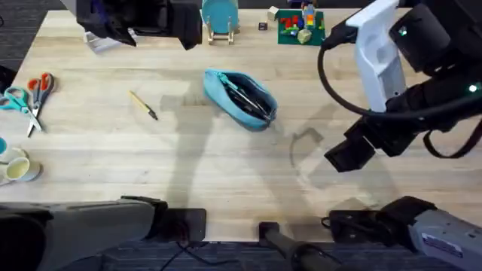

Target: Unzip the bag, pick up the pens from the table one at a time and place them inside, then zip the bag closed.

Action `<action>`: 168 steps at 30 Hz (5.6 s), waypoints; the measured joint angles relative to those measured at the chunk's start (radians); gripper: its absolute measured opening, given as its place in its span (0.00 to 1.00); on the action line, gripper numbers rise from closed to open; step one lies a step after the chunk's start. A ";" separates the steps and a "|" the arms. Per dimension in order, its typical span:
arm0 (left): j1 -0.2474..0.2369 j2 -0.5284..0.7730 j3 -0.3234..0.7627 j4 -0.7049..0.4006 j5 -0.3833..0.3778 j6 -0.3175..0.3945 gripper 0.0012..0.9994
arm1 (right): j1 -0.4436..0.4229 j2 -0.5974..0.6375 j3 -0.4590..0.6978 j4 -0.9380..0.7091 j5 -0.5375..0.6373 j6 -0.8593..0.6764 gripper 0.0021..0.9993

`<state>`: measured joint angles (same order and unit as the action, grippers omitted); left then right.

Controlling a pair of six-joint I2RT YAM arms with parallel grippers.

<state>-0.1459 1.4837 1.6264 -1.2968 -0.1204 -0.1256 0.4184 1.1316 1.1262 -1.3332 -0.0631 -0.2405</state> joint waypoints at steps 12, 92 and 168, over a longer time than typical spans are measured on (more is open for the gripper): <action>0.150 0.000 0.000 -0.010 0.303 0.440 0.99 | 0.000 0.000 0.000 0.057 -0.166 0.001 1.00; 0.472 0.079 0.000 0.000 0.708 1.219 0.99 | 0.148 0.455 -0.003 1.031 -0.430 1.230 1.00; 0.472 0.079 0.000 -0.024 0.708 1.219 0.99 | 0.227 0.570 -0.004 1.745 -0.161 1.446 1.00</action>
<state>0.3260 1.5631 1.6264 -1.3209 0.5873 1.0931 0.6453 1.7017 1.1217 0.4113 -0.2246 1.2052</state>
